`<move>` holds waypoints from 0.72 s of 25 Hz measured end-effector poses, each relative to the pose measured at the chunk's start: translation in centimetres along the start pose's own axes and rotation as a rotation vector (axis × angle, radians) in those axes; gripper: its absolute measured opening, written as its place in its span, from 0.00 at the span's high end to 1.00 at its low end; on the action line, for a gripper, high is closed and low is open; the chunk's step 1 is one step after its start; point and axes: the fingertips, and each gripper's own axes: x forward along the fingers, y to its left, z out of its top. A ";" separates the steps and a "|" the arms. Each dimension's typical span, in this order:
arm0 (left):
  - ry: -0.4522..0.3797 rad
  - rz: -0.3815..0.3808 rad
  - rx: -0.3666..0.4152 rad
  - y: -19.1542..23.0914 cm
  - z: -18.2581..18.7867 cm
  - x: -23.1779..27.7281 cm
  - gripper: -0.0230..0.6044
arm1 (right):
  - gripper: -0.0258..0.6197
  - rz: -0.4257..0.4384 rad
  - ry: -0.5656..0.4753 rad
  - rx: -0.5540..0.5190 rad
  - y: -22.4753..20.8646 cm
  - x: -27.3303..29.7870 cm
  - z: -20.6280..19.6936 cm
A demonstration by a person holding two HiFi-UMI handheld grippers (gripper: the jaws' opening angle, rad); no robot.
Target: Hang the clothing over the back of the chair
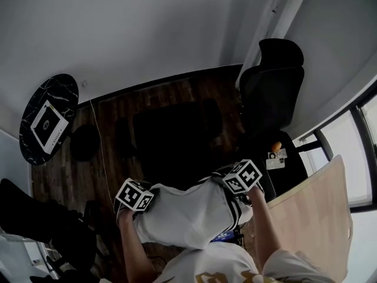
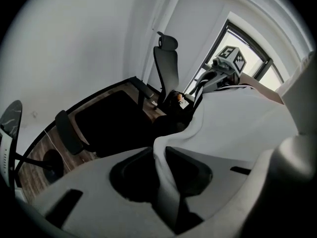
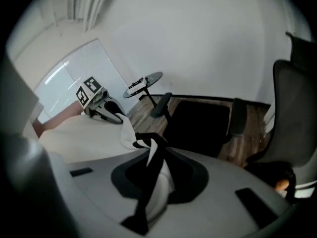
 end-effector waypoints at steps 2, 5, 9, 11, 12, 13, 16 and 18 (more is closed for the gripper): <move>0.009 0.001 -0.013 0.1 -0.3 0.2 0.81 | 0.87 0.051 0.035 0.070 0.2 0.3 -0.9; 0.016 -0.001 -0.019 0.2 -0.3 0.4 0.76 | 0.83 0.069 0.000 0.124 0.1 0.0 -0.9; 0.006 0.023 -0.023 0.5 -0.1 0.2 0.72 | 0.82 0.067 -0.071 0.157 -0.2 -0.6 -0.3; -0.009 0.037 -0.032 0.7 0.0 -0.1 0.66 | 0.80 0.086 -0.110 0.156 0.2 -1.0 0.2; -0.019 0.046 -0.037 0.9 0.1 -0.2 0.64 | 0.76 0.114 -0.135 0.151 0.6 -1.3 0.5; -0.032 0.054 -0.044 0.9 0.2 -0.5 0.61 | 0.71 0.145 -0.162 0.147 1.1 -1.6 0.8; -0.105 0.063 -0.088 1.3 0.6 -1.6 0.54 | 0.59 0.174 -0.220 0.148 1.5 -2.4 1.4; -0.174 0.077 -0.122 1.6 0.9 -2.6 0.51 | 0.59 0.160 -0.250 0.149 1.5 -3.2 1.6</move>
